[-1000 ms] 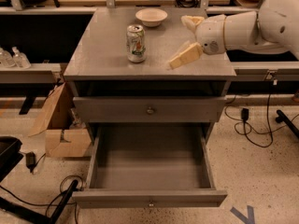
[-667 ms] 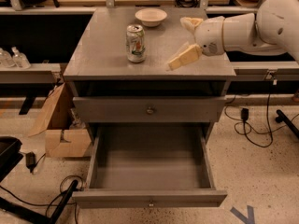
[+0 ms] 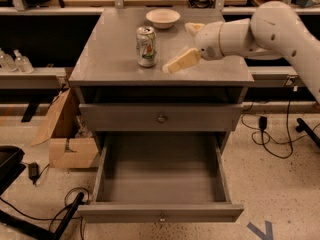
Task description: Place 7up can into middle drawer
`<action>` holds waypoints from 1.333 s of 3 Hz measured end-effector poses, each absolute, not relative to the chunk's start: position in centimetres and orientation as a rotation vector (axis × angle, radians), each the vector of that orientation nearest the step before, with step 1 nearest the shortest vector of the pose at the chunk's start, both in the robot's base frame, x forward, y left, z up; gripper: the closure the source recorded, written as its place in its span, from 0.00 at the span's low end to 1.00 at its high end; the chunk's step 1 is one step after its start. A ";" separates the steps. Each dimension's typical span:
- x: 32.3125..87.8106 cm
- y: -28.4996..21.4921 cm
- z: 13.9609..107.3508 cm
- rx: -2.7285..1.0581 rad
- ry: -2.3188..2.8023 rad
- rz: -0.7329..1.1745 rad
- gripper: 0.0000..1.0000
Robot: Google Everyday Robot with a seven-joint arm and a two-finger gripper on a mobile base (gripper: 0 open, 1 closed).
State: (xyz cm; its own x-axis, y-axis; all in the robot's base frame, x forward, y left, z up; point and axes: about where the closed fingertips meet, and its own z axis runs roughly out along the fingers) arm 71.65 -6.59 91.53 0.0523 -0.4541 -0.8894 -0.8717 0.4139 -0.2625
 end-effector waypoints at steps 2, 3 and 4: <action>77.9 -3.0 89.1 -1.089 1.583 0.490 0.00; 79.4 -1.3 88.1 -1.043 1.558 0.533 0.00; 80.4 0.9 87.5 -1.017 1.515 0.599 0.00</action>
Offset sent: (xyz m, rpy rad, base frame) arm 0.0938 0.0526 -0.0346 0.1378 -0.0063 -0.0999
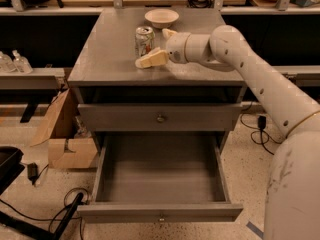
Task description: Place 7up can into middle drawer
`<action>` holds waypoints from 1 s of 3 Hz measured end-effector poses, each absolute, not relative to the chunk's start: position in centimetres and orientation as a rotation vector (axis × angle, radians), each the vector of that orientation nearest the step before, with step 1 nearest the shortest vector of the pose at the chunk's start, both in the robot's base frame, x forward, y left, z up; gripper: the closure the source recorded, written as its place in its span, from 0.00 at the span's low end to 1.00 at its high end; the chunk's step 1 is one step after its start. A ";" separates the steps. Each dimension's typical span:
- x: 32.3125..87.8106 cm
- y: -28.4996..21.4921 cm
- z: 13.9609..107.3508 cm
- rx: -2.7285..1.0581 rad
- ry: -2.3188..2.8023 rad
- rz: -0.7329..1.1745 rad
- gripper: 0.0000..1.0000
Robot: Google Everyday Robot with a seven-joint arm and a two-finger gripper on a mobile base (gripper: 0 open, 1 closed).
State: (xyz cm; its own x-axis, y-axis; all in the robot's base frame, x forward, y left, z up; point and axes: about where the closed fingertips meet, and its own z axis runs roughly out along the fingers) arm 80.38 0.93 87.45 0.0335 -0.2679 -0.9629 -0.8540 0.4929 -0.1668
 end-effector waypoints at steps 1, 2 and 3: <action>80.8 2.5 87.5 -0.995 1.457 0.658 0.00; 80.4 4.0 88.9 -0.964 1.323 0.759 0.26; 79.9 4.8 90.1 -0.957 1.248 0.801 0.49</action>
Offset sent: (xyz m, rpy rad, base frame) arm -0.0030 0.0334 0.0234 0.2992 -0.1128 0.1548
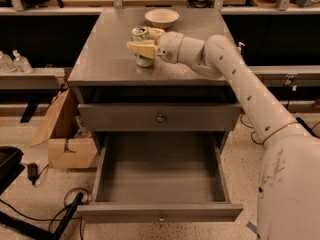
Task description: Place 7up can into middle drawer
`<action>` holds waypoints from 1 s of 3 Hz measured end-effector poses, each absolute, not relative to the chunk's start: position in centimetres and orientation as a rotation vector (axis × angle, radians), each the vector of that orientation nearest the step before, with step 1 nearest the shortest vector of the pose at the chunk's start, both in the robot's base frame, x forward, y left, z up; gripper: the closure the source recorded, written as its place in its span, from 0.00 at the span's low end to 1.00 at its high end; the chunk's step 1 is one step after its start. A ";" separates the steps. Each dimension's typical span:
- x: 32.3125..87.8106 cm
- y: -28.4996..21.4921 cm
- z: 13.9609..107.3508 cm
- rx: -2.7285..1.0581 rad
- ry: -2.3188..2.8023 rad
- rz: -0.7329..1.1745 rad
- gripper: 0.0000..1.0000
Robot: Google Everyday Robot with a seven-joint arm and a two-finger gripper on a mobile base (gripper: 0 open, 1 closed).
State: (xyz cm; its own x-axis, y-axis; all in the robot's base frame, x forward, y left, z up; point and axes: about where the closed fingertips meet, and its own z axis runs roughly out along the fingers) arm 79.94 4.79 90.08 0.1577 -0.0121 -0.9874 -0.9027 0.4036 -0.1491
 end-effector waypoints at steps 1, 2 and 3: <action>78.7 4.9 91.1 -1.027 1.269 0.728 0.80; 75.2 5.2 92.8 -1.189 1.350 0.568 1.00; 70.8 4.2 95.4 -1.245 1.422 0.436 1.00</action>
Offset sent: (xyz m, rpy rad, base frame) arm -0.0980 0.0036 0.0624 -0.5614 -0.1110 -0.0433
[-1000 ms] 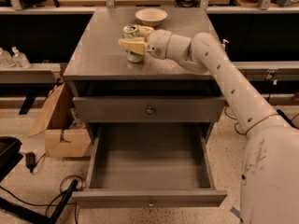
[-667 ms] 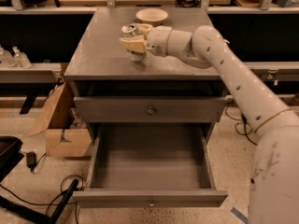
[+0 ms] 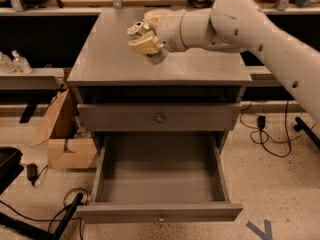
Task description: Place 7up can into middle drawer
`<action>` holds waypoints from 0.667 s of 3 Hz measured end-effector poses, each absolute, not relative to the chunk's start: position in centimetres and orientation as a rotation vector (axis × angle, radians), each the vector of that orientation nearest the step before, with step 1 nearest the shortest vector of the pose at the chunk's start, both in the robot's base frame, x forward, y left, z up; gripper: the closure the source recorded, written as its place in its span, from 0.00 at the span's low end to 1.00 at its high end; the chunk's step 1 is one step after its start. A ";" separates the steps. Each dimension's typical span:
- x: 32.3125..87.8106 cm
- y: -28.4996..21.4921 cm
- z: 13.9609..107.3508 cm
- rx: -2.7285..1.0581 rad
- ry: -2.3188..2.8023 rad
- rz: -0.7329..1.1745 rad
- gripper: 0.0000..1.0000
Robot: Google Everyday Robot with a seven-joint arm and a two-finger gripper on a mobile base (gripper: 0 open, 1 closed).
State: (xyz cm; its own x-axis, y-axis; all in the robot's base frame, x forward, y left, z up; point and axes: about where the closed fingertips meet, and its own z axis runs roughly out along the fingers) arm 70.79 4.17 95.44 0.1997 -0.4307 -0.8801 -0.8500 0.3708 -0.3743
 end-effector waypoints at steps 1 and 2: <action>63.7 1.7 97.3 -1.196 1.505 0.324 1.00; 59.8 0.2 93.0 -1.087 1.573 0.389 1.00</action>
Offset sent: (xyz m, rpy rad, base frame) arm -0.1562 -0.0688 -0.0822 0.1412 0.2006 -0.2401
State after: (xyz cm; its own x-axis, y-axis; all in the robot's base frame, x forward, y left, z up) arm 59.78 0.15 93.00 0.0544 -0.4305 -0.9010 -0.8011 0.5198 -0.2967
